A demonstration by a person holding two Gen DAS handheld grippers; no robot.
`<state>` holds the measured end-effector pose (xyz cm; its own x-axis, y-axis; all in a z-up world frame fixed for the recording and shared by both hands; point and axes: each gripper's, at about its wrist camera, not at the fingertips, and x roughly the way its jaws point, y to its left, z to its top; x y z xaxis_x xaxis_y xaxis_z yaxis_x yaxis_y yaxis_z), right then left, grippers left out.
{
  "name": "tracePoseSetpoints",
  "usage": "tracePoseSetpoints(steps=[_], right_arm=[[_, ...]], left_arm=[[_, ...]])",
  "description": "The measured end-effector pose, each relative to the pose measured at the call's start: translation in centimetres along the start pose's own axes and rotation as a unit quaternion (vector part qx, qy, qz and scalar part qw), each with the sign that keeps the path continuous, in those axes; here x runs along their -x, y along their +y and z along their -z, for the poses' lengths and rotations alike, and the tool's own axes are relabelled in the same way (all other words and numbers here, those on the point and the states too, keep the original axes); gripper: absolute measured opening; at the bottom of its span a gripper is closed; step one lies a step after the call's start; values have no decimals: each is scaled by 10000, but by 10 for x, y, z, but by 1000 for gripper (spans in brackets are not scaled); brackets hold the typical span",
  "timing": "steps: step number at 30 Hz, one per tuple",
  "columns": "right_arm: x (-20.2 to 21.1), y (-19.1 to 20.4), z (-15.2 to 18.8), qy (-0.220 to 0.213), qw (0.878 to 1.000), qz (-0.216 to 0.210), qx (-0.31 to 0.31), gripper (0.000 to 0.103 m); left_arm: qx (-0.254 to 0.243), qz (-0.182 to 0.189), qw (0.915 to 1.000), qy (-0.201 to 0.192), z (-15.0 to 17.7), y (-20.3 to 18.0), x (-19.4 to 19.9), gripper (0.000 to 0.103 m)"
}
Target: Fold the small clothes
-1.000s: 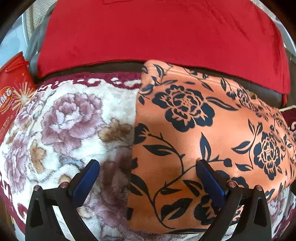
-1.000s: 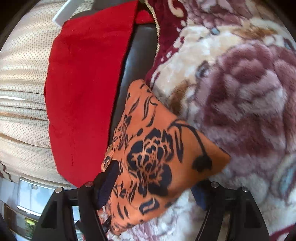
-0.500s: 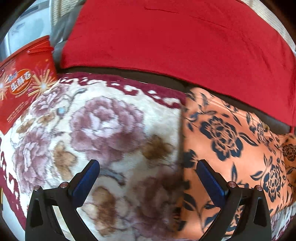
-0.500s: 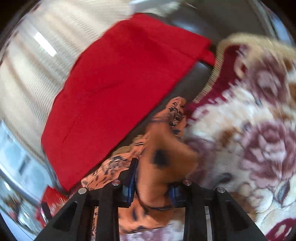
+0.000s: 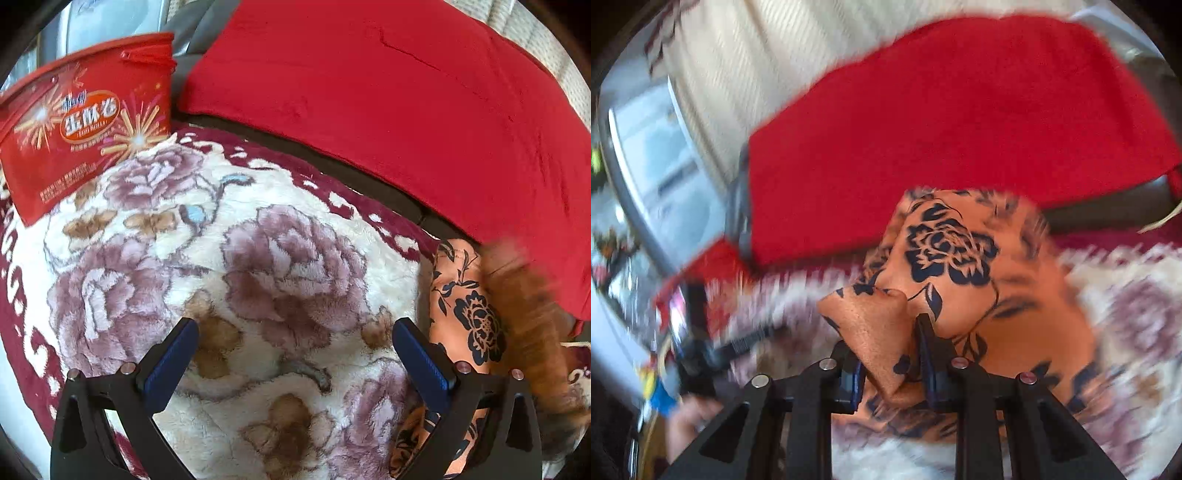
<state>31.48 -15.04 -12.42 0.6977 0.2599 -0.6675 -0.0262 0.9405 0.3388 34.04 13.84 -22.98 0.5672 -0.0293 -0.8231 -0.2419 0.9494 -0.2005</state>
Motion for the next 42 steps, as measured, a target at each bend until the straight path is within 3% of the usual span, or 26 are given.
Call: tracePoseSetpoints(steps=[2, 4, 6, 8, 10, 13, 17, 18, 19, 20, 21, 25, 29, 31, 34, 38, 42], right_arm=[[-36, 5, 19, 609, 9981, -62, 4, 28], [-45, 7, 29, 699, 9973, -136, 169, 28], [-37, 4, 25, 694, 9966, -313, 320, 36], [-26, -2, 22, 841, 9929, -761, 362, 76], [-9, -10, 19, 904, 9875, -1223, 420, 81], [20, -18, 12, 546, 9894, -1153, 699, 81], [54, -49, -7, -334, 9961, -595, 558, 80], [57, -61, -12, -491, 9969, -422, 443, 77], [55, -69, -16, -546, 9974, -330, 339, 62], [51, -80, -20, -514, 9981, -264, 203, 48], [42, -91, -22, -416, 9988, -247, 34, 43], [-10, -126, -8, 260, 9973, -405, -547, 40], [-15, -123, -10, 266, 9978, -439, -415, 39], [-15, -129, -7, 265, 9969, -547, -493, 40], [-10, -138, -3, 294, 9943, -753, -688, 40], [-12, -146, -2, 315, 9906, -962, -915, 40], [-11, -151, -2, 328, 9876, -1089, -1084, 40]], left_arm=[[-38, 95, 9999, 28, 1, -2, 1, 103], [-169, 198, 9996, 66, 2, -8, 2, 103], [-354, 302, 9989, 29, 5, -18, 4, 103], [-643, 349, 9973, -57, 9, -32, 7, 103], [-952, 384, 9946, -129, 15, -48, 10, 103], [-1313, 423, 9900, -288, 25, -67, 16, 103], [-1640, 570, 9833, -538, 37, -90, 27, 103], [-1742, 704, 9808, -524, 41, -97, 29, 103], [-1818, 813, 9788, -477, 45, -103, 29, 103], [-1885, 921, 9769, -409, 49, -109, 29, 103], [-1951, 1043, 9747, -317, 53, -113, 28, 103], [-2106, 1431, 9669, 157, 72, -129, 15, 102], [-1840, 1923, 9632, 371, 72, -126, 11, 69], [-1660, 2153, 9610, 511, 73, -122, 10, 62], [-1671, 2190, 9599, 529, 74, -116, 16, 63], [-1433, 2341, 9596, 624, 73, -101, 21, 85], [-1199, 2751, 9501, 852, 73, -91, 18, 85]])
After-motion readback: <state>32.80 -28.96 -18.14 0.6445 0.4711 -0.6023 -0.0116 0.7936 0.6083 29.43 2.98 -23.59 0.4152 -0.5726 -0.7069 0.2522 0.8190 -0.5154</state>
